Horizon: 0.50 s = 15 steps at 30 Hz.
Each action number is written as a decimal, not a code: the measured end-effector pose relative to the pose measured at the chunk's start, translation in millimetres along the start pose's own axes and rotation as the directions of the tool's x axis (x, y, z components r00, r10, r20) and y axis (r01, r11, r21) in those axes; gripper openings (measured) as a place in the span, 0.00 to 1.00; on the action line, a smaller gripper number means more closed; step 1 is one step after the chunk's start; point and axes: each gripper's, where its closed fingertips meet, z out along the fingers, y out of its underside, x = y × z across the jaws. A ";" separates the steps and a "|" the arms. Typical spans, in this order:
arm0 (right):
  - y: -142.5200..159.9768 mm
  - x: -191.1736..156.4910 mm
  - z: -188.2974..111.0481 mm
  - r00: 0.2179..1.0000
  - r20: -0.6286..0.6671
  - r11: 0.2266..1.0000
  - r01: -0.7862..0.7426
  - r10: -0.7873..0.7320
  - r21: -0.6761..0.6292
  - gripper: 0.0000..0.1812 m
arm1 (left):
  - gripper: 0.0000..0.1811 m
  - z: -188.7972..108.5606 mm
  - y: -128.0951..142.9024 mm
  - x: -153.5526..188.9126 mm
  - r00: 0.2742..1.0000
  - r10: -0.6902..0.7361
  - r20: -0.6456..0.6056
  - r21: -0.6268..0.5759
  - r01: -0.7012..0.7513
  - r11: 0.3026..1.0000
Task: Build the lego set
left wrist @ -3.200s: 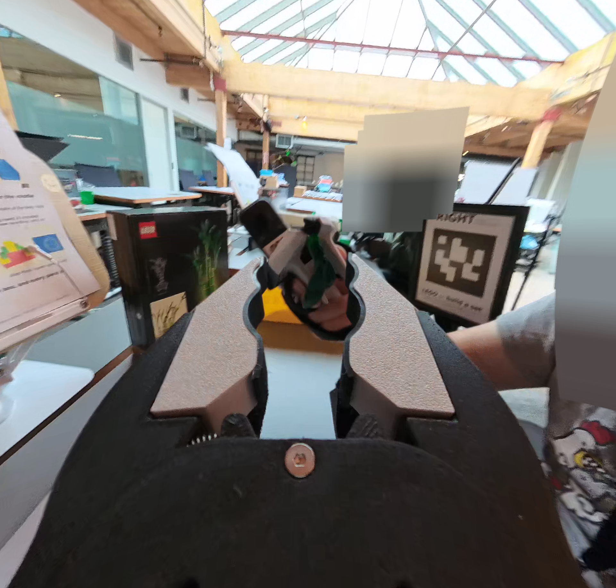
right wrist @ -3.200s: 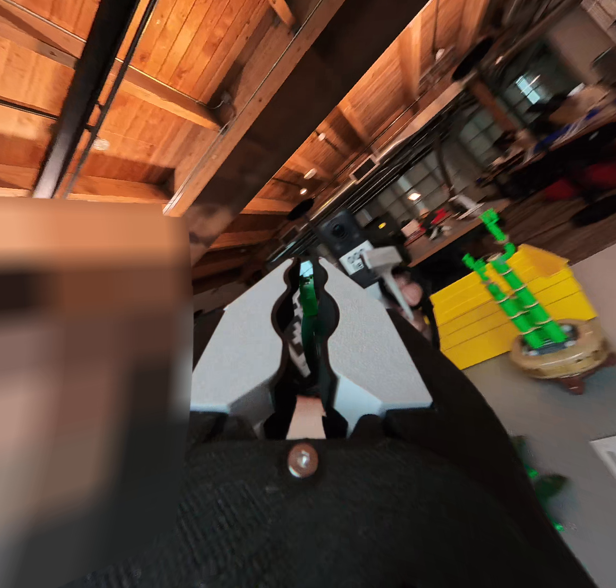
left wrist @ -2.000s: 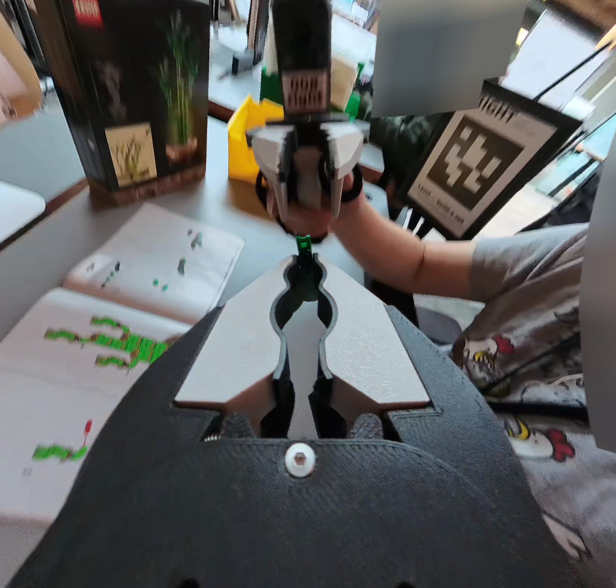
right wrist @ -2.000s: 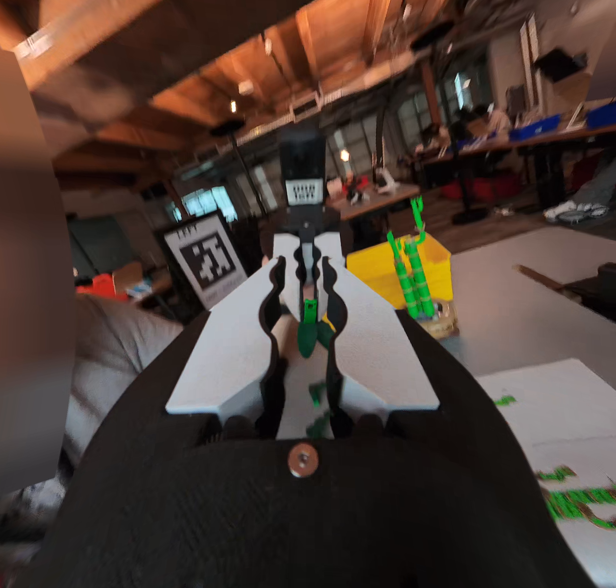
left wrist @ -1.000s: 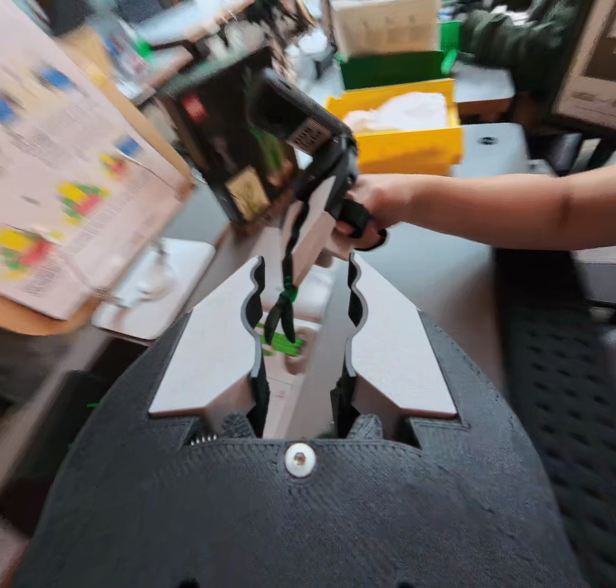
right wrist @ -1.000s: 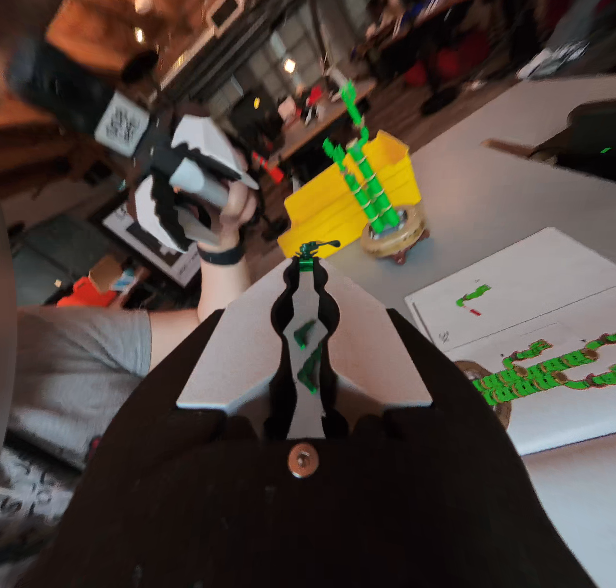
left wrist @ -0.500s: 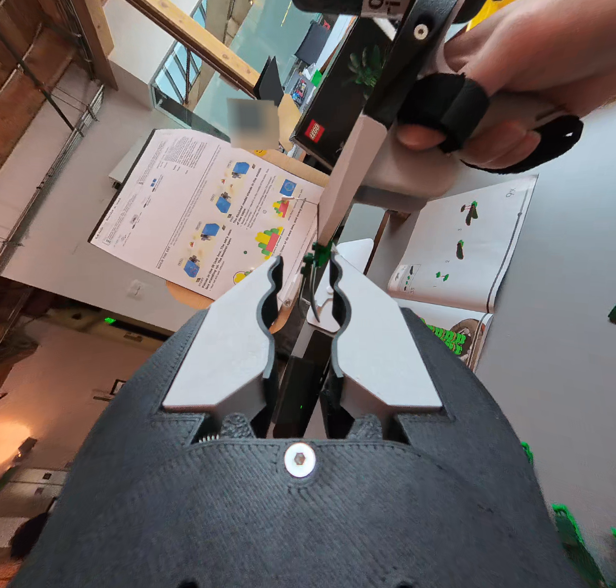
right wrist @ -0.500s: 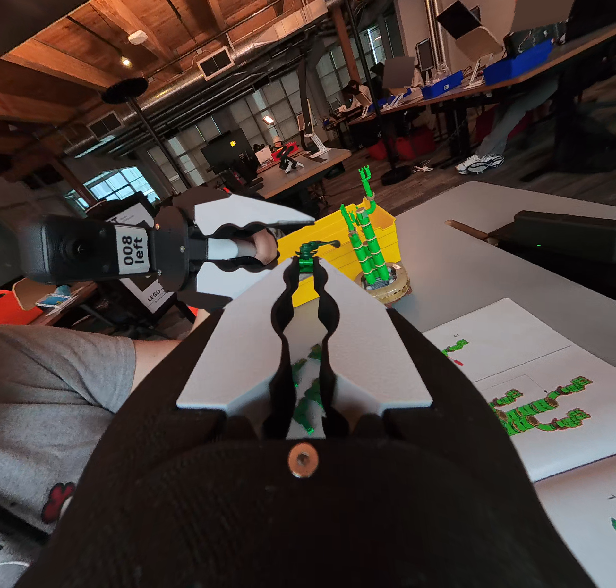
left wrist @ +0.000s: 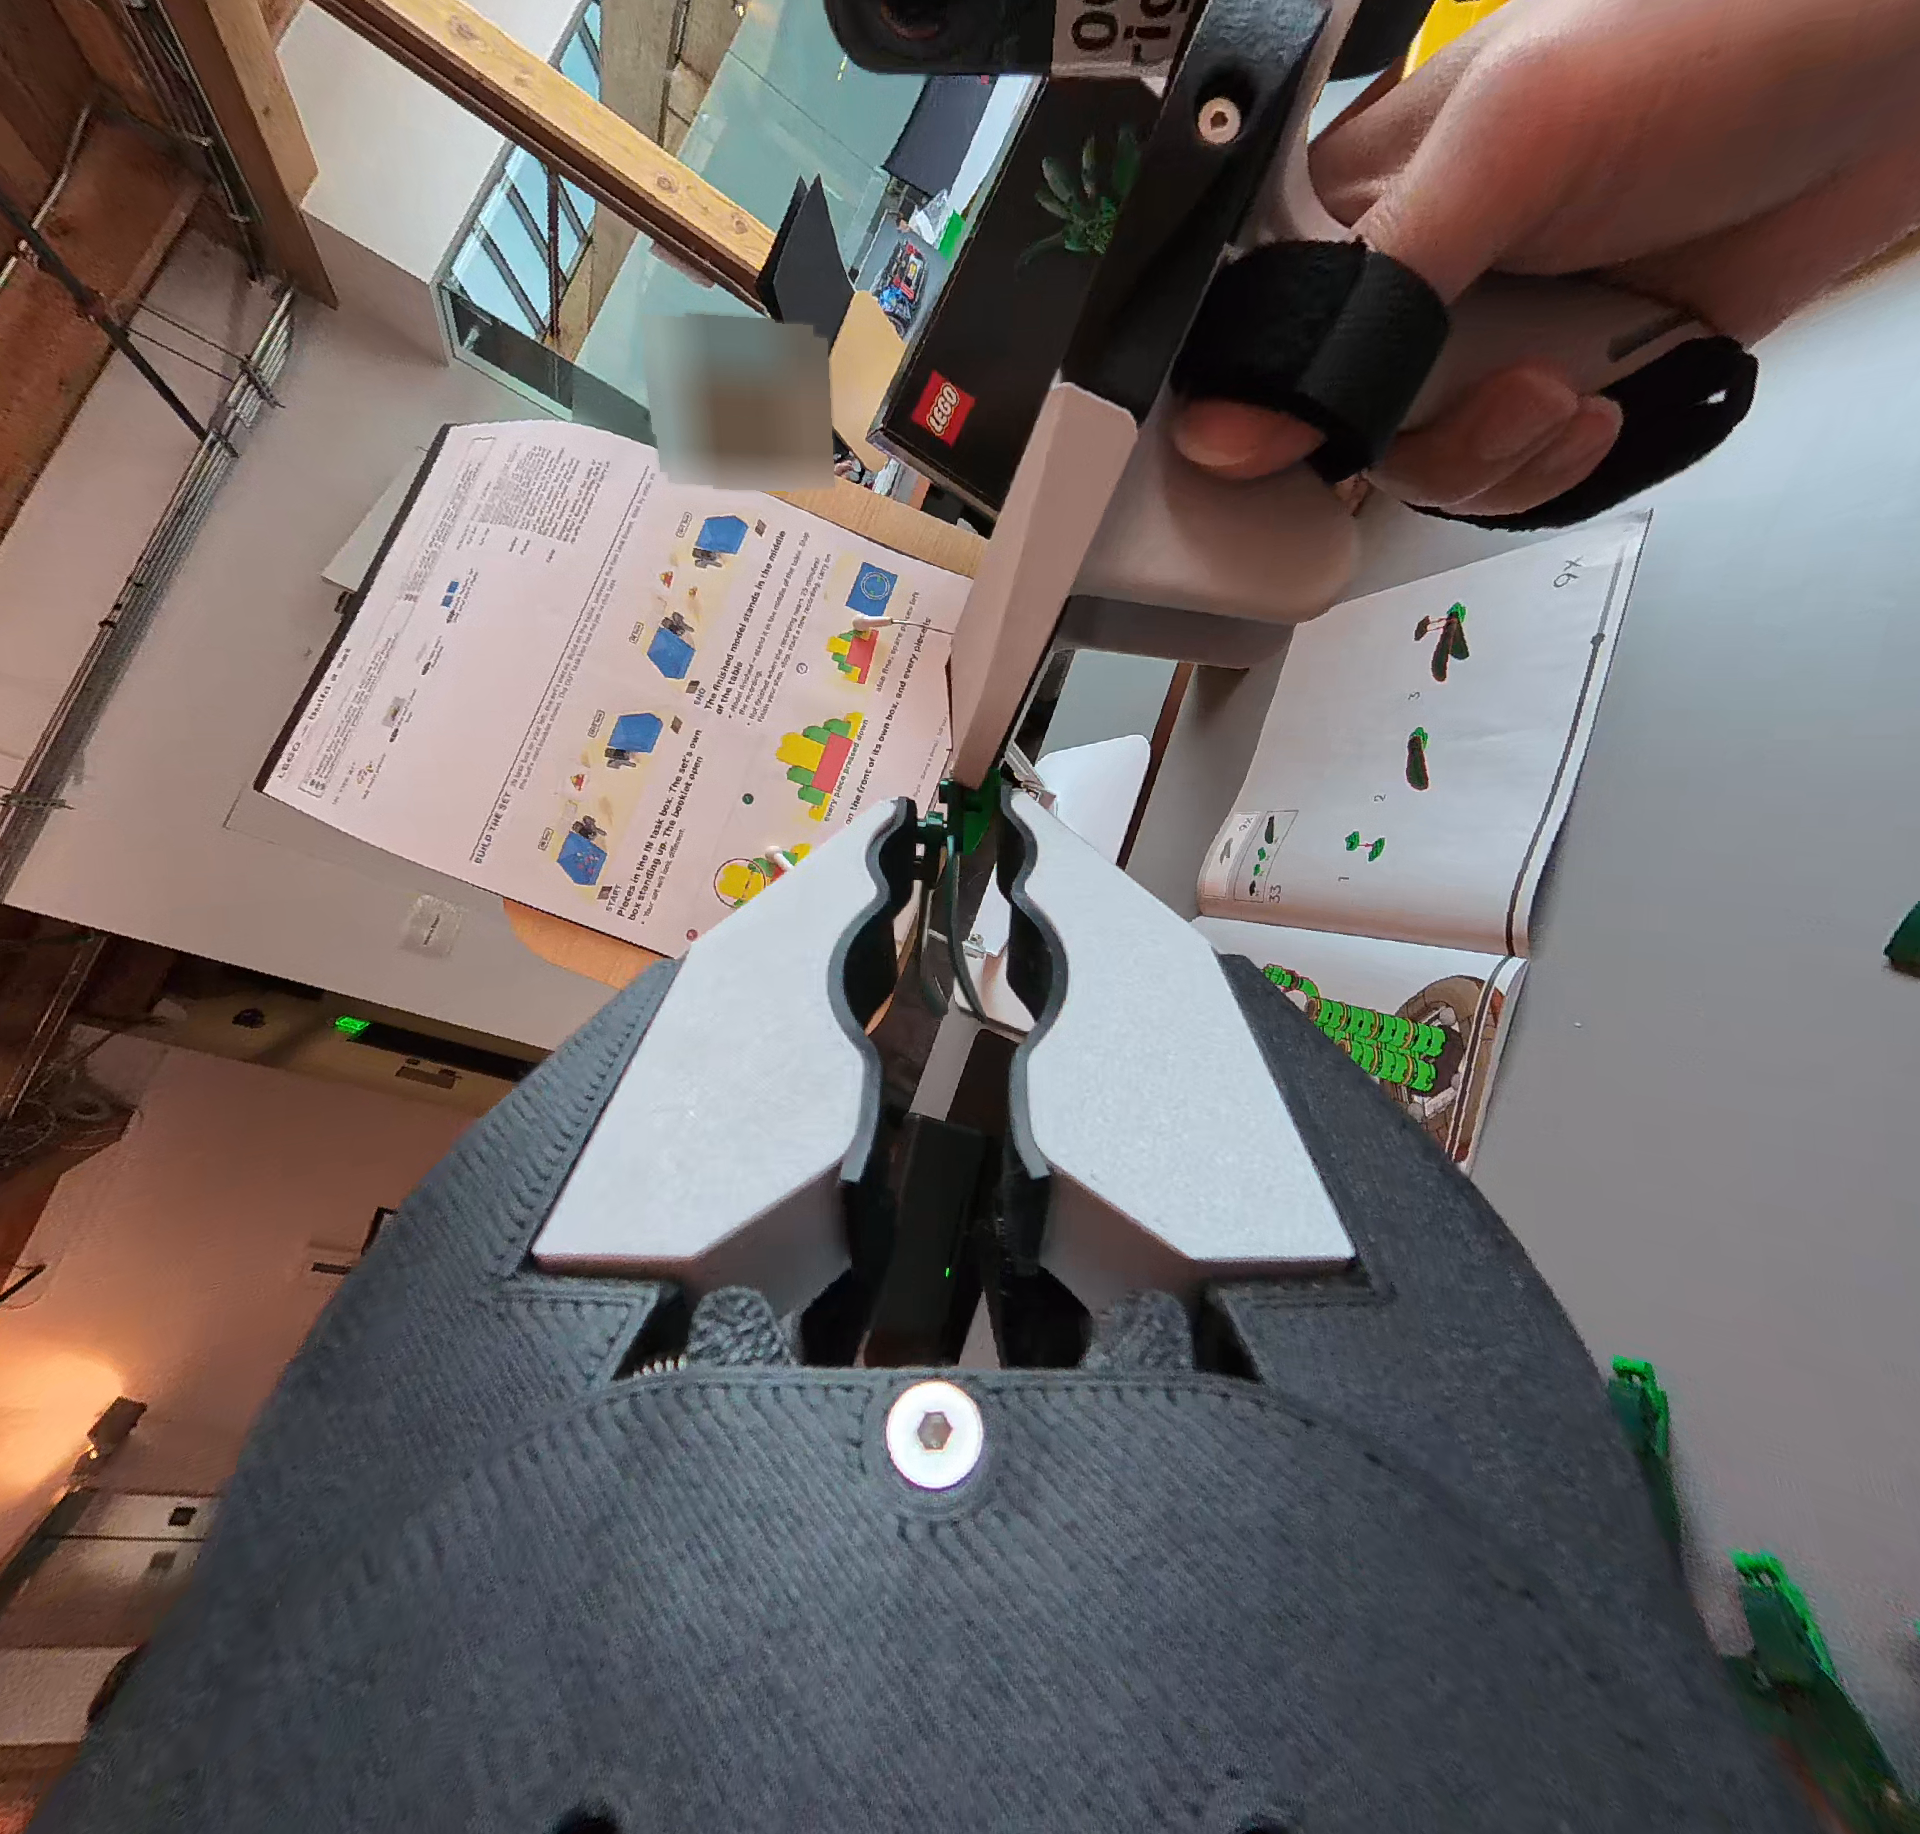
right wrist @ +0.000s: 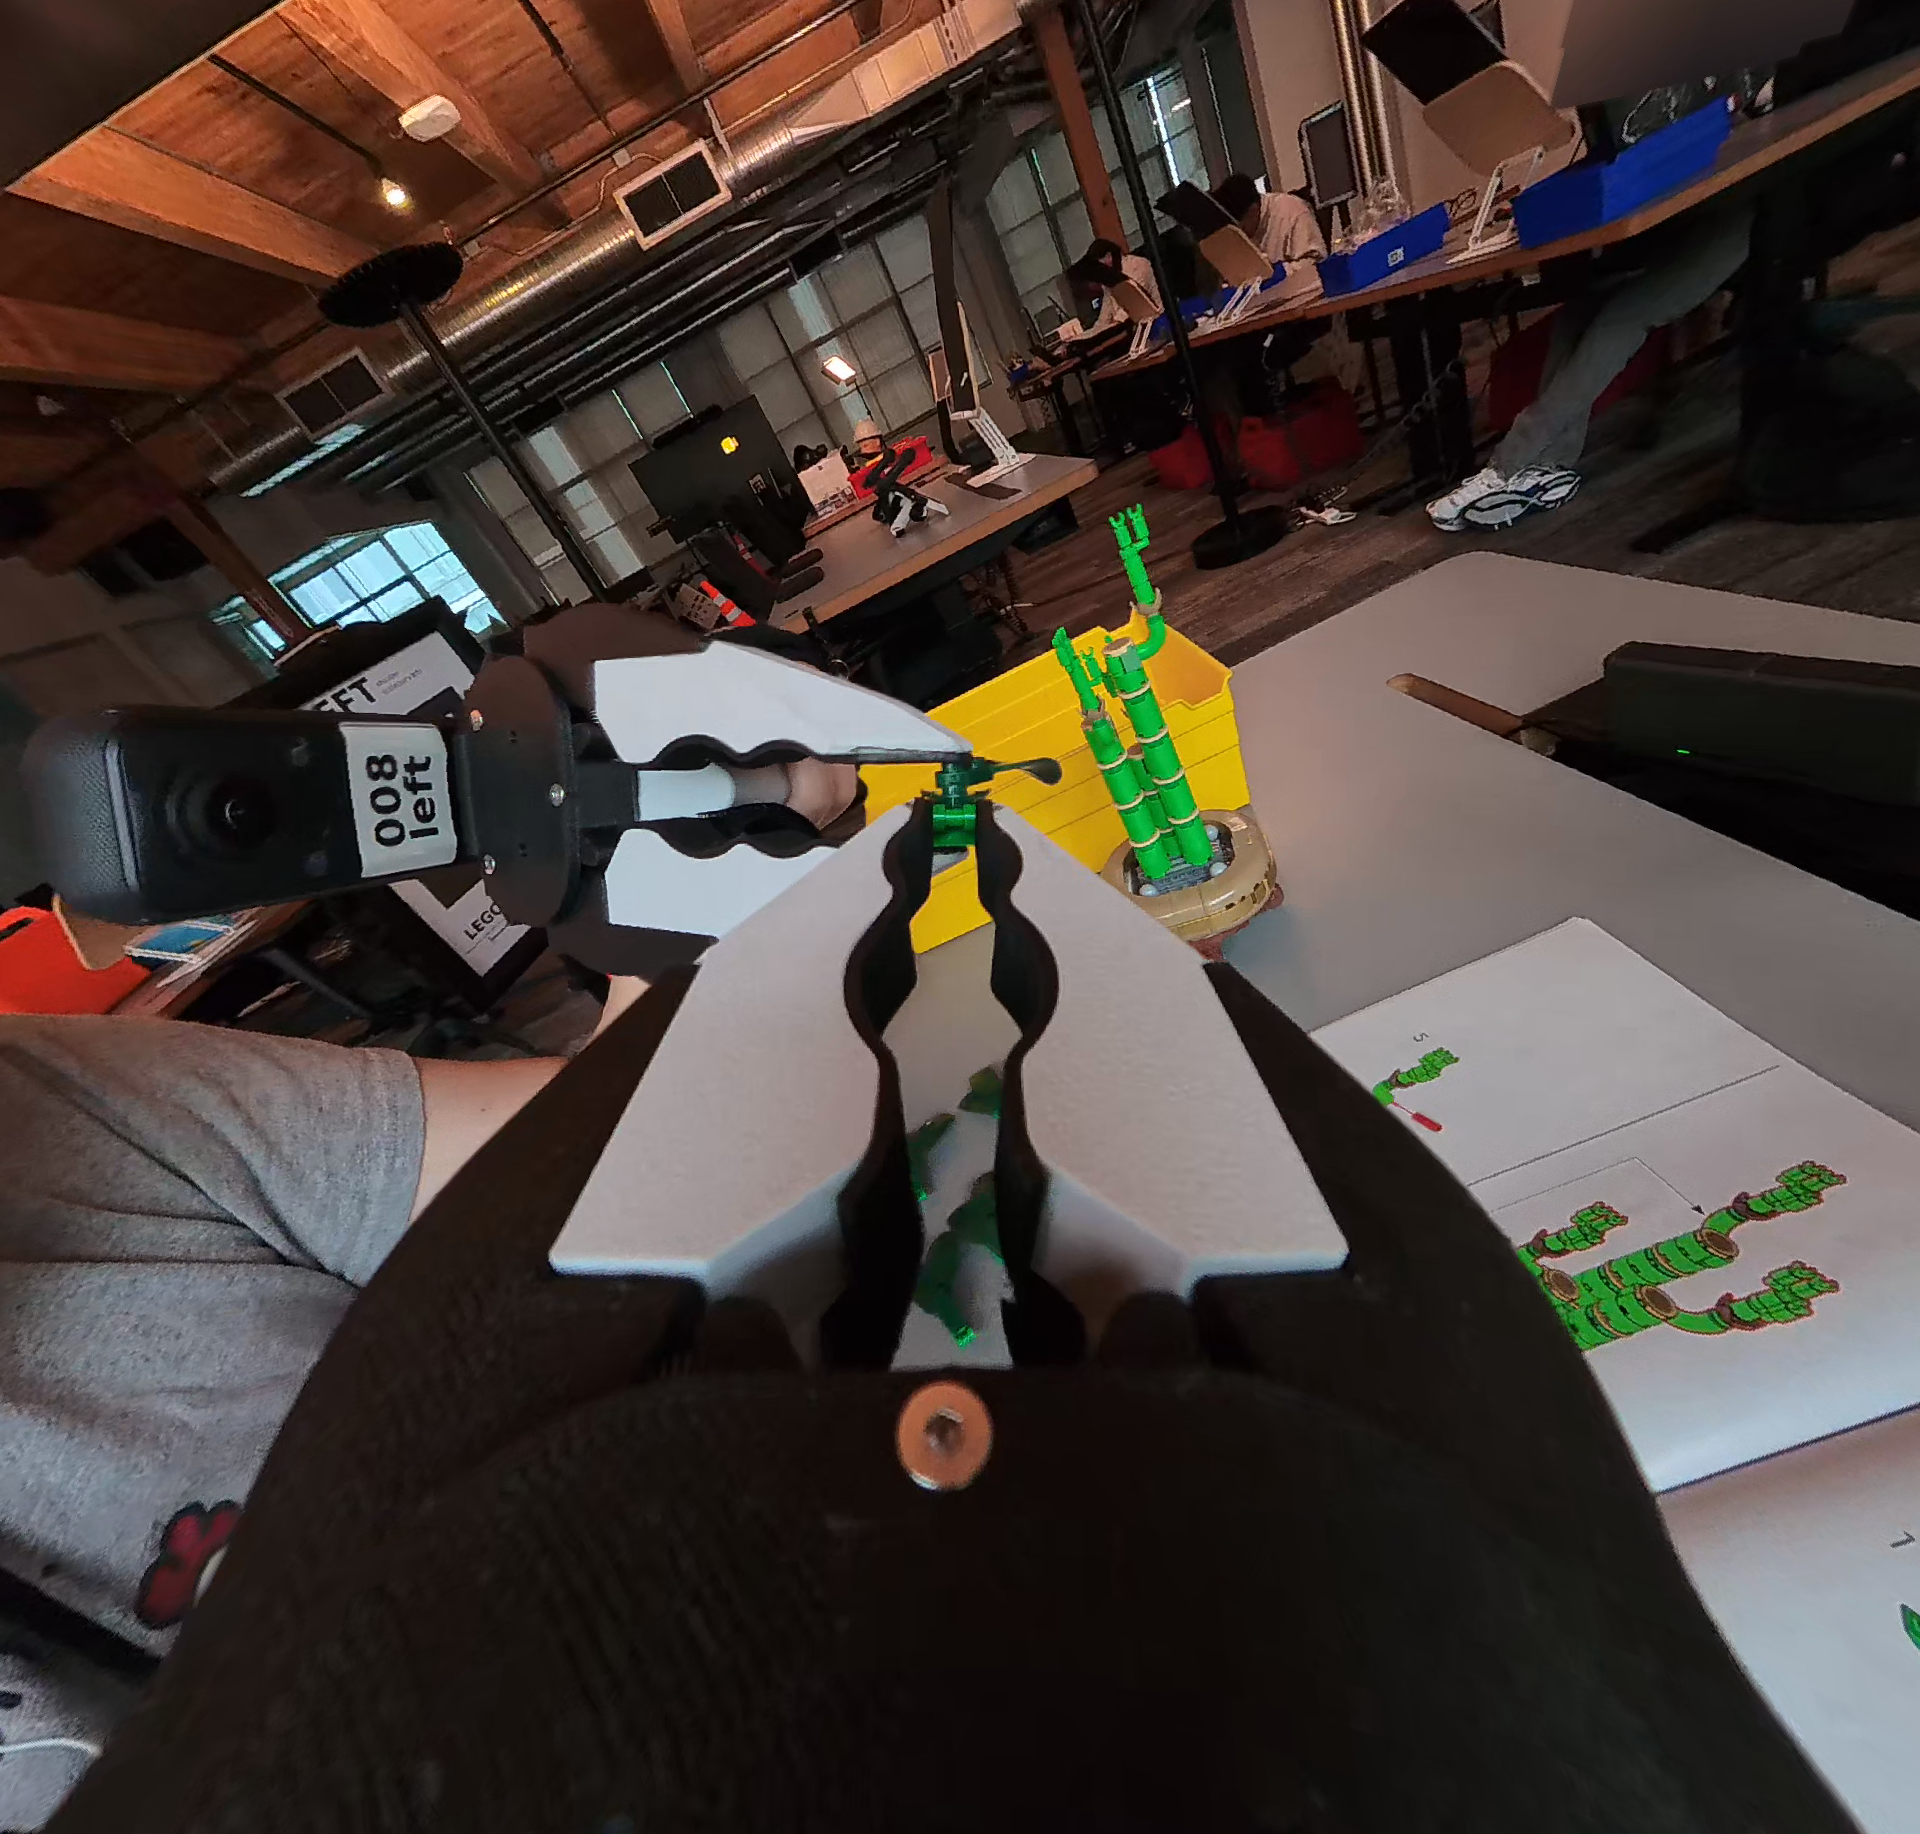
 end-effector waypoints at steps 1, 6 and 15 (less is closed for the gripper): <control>-0.7 -0.2 -0.2 1.000 -0.002 1.000 0.006 -0.006 0.004 0.03 | 0.07 0.1 -0.4 -0.4 1.000 -0.010 0.000 0.000 0.010 1.000; -1.8 -2.4 -1.7 0.999 -0.004 0.999 0.044 -0.044 0.003 0.03 | 0.07 -0.3 -3.1 -0.9 0.999 -0.042 -0.008 0.015 0.042 0.999; -2.9 -6.8 -3.3 0.998 0.026 0.998 0.060 -0.061 0.006 0.03 | 0.07 -2.6 -6.4 -0.7 1.000 -0.012 -0.008 0.014 0.012 1.000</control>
